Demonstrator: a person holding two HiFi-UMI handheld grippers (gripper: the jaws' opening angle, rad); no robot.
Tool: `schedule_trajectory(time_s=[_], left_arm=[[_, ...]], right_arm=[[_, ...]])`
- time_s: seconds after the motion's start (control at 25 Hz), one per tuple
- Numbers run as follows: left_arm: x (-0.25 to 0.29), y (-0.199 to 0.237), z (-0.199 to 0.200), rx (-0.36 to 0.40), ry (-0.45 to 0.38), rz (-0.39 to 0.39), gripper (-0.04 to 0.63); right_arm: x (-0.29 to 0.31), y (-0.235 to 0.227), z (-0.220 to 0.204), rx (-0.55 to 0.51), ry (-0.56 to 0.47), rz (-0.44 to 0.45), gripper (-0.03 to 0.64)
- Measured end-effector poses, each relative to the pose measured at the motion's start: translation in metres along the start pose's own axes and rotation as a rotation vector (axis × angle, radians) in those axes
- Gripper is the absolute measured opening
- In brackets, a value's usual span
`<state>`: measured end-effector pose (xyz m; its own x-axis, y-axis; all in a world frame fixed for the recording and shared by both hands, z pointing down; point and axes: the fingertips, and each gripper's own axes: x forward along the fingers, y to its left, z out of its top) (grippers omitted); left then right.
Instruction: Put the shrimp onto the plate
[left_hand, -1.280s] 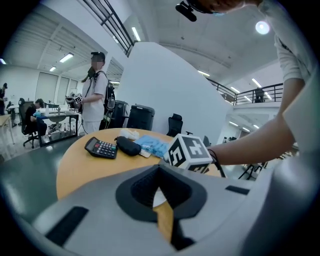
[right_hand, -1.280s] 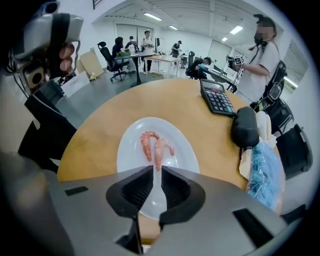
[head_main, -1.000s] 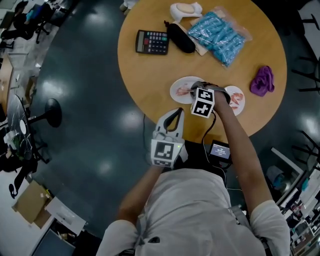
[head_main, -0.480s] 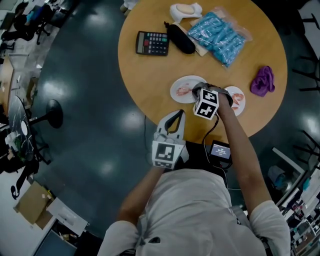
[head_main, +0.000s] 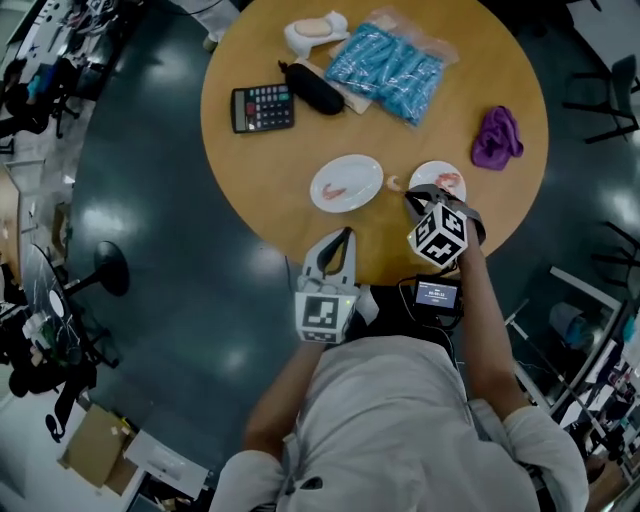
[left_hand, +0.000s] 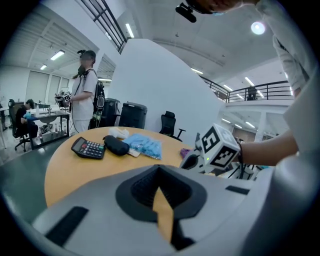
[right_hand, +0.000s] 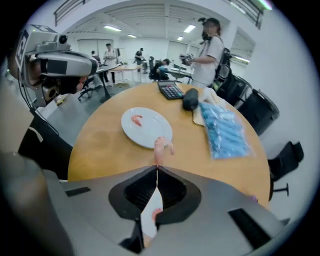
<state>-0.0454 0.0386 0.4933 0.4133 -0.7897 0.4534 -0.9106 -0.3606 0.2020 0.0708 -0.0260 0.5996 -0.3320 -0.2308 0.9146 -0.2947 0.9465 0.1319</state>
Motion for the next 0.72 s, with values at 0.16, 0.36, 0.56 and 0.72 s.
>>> schedule_trajectory(time_s=[0.16,0.36,0.56,0.72], left_arm=[[0.010,-0.014,-0.003,0.012,0.012,-0.025,0.008],[0.015,-0.029,-0.009,0.021,0.034,-0.053,0.008],[0.016,-0.048,-0.007,0.020,0.053,-0.064,0.008],[0.014,-0.053,-0.005,0.023,0.046,-0.060,0.008]], right_arm=[[-0.012,-0.019,-0.069,0.170,0.068,-0.066,0.020],[-0.002,-0.027,-0.092,0.217,0.108,-0.075,0.020],[0.005,-0.025,-0.097,0.193,0.134,-0.045,0.020],[0.012,-0.023,-0.096,0.126,0.149,-0.031,0.021]])
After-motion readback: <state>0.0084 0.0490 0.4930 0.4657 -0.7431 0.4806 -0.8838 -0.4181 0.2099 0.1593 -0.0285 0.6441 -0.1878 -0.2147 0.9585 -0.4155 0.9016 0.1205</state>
